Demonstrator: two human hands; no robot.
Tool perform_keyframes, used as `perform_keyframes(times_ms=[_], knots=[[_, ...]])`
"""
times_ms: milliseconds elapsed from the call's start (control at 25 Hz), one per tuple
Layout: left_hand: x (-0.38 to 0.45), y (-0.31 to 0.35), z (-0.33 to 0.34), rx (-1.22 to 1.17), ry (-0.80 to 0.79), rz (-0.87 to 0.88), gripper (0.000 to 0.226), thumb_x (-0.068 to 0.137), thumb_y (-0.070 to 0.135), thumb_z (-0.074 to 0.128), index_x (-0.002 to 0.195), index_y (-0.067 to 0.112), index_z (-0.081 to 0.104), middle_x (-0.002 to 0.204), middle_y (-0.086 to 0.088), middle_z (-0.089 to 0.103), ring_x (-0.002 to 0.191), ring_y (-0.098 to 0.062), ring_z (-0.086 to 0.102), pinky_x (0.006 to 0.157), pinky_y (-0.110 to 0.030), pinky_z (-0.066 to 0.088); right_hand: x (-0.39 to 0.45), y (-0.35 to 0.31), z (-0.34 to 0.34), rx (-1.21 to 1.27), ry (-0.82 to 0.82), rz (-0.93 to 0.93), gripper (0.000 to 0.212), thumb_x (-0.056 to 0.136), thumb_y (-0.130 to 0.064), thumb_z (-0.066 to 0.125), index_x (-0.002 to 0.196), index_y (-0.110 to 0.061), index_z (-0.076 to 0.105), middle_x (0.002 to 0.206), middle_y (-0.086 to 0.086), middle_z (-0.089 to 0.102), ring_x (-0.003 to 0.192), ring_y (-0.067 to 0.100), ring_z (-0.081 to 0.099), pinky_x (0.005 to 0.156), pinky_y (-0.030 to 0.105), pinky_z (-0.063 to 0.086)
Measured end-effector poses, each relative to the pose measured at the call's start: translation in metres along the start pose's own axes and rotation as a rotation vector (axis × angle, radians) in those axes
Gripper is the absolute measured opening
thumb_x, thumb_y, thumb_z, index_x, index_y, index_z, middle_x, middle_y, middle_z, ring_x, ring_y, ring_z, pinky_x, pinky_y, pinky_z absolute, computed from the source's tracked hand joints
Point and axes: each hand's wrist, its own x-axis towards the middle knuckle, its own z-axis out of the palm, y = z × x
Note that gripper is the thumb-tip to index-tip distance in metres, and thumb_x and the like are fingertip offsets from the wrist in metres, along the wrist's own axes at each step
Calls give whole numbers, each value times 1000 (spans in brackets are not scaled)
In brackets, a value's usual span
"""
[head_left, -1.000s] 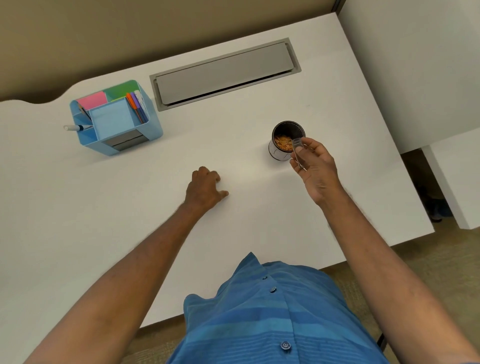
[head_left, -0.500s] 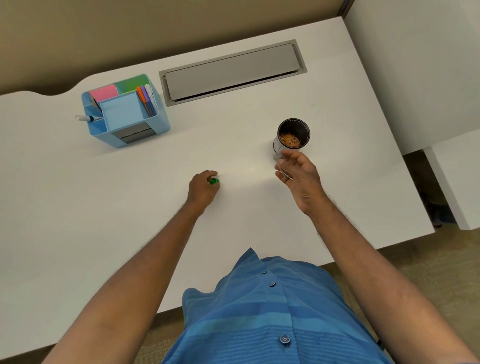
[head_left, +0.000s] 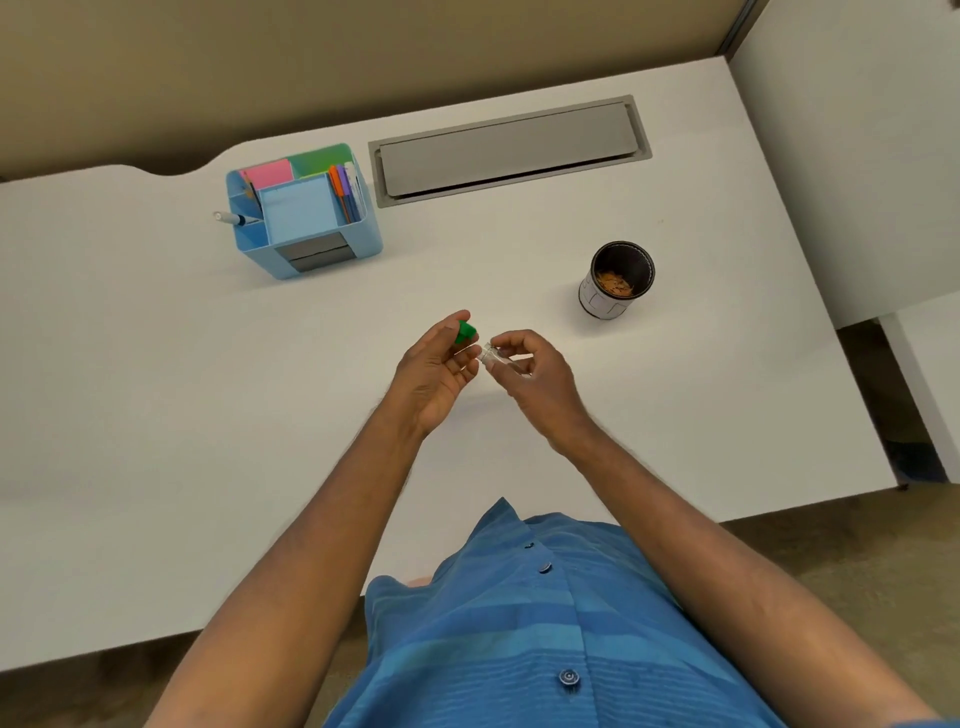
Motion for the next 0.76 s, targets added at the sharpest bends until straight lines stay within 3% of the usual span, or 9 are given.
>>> perform_keyframes(times_ms=[160, 480, 600, 760], knots=[[-14, 5, -12, 30, 14, 77, 13, 98, 16, 67, 109, 10, 71, 98, -5, 78, 84, -17, 73, 79, -27, 59, -6, -7, 16, -38, 22, -63, 22, 94, -31, 75, 115, -26, 69, 115, -5, 71, 93, 5, 65, 78, 12, 50], [-32, 13, -45, 82, -15, 151, 9, 94, 14, 72, 101, 9, 74, 99, -9, 80, 92, -22, 76, 88, -32, 62, -18, -15, 45, -64, 18, -145, 25, 95, -17, 74, 120, -19, 70, 119, 1, 71, 104, 10, 69, 90, 22, 57], [-38, 20, -55, 153, -32, 166, 9, 91, 12, 75, 98, 7, 71, 97, -12, 79, 92, -25, 76, 84, -31, 62, -22, -19, 55, -66, 17, -165, 25, 95, -18, 74, 120, -20, 71, 118, -1, 71, 106, 9, 70, 92, 23, 58], [-45, 31, -69, 230, -107, 139, 19, 95, 11, 70, 115, 10, 71, 104, -9, 79, 92, -20, 76, 85, -29, 62, -25, -22, 70, -89, 10, -188, 24, 96, -17, 72, 120, -20, 71, 118, -1, 70, 107, 9, 70, 91, 22, 57]])
